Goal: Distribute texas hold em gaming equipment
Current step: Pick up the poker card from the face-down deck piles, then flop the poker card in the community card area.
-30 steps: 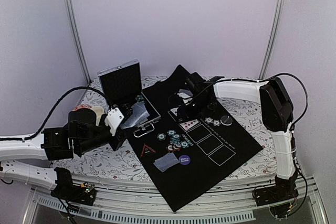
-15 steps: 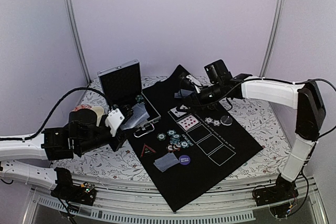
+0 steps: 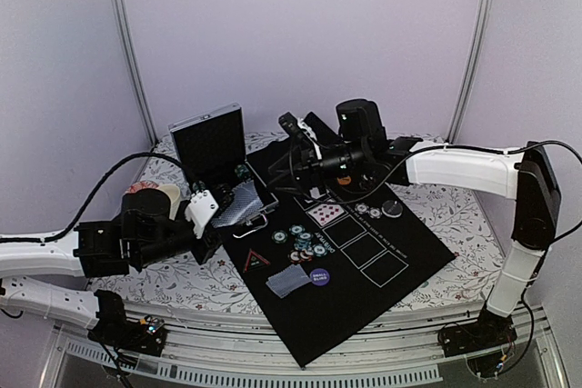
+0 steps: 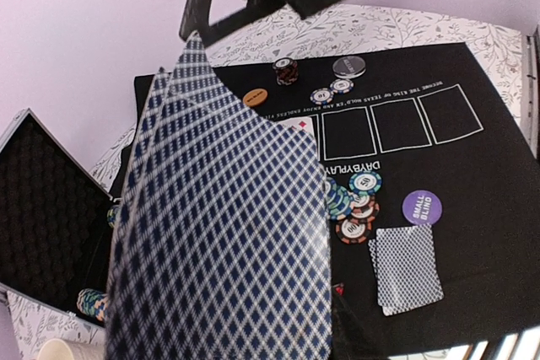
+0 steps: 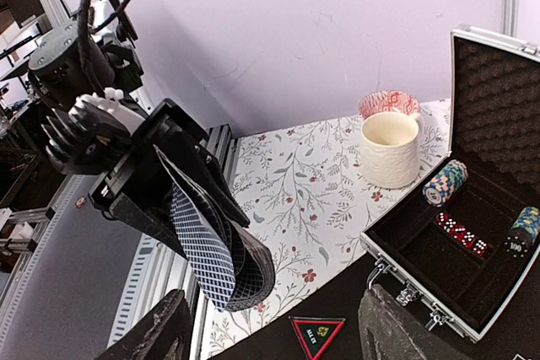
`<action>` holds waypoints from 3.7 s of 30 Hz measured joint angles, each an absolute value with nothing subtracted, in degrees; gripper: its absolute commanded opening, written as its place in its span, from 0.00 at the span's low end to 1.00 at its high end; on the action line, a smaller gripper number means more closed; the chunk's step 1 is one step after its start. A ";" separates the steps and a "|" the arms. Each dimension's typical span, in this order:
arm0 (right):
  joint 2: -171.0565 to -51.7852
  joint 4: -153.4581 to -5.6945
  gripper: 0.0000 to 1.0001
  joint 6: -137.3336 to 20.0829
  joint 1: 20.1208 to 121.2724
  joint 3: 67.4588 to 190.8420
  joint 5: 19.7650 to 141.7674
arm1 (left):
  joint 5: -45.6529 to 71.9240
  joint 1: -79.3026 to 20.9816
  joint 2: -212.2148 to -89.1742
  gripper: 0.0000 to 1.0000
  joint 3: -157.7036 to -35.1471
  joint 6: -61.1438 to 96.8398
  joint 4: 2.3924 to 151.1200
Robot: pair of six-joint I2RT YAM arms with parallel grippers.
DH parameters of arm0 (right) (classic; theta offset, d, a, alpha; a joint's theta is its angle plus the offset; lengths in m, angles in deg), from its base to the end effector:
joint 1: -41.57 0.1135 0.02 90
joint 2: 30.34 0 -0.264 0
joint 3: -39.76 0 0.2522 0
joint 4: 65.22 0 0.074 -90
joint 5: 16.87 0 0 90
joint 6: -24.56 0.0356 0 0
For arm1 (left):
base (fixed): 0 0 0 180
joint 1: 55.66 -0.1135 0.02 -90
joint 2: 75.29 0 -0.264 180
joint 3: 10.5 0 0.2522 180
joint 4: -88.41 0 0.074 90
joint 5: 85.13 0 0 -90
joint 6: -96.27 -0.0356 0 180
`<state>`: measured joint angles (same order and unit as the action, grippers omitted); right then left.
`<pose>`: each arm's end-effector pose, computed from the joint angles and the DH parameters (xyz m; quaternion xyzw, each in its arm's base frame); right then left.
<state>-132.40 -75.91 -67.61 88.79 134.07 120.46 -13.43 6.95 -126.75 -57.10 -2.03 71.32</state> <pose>0.2648 0.3247 0.3066 -0.5237 0.5770 0.5059 0.3699 0.1051 -0.1785 0.2583 0.4022 0.7181 -0.1349 0.5517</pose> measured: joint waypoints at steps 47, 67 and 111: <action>-130.63 -87.63 0.02 -72.88 89.80 139.64 117.86 | -12.53 6.97 -126.84 0.34 -57.10 -2.05 72.19; -119.77 -103.32 0.02 -84.31 78.50 127.19 76.96 | -13.63 6.97 -125.81 0.34 -57.10 -2.09 72.13; -154.94 -136.41 0.02 -53.54 88.79 152.17 66.08 | -13.63 6.97 -124.65 0.34 -57.10 -2.27 71.71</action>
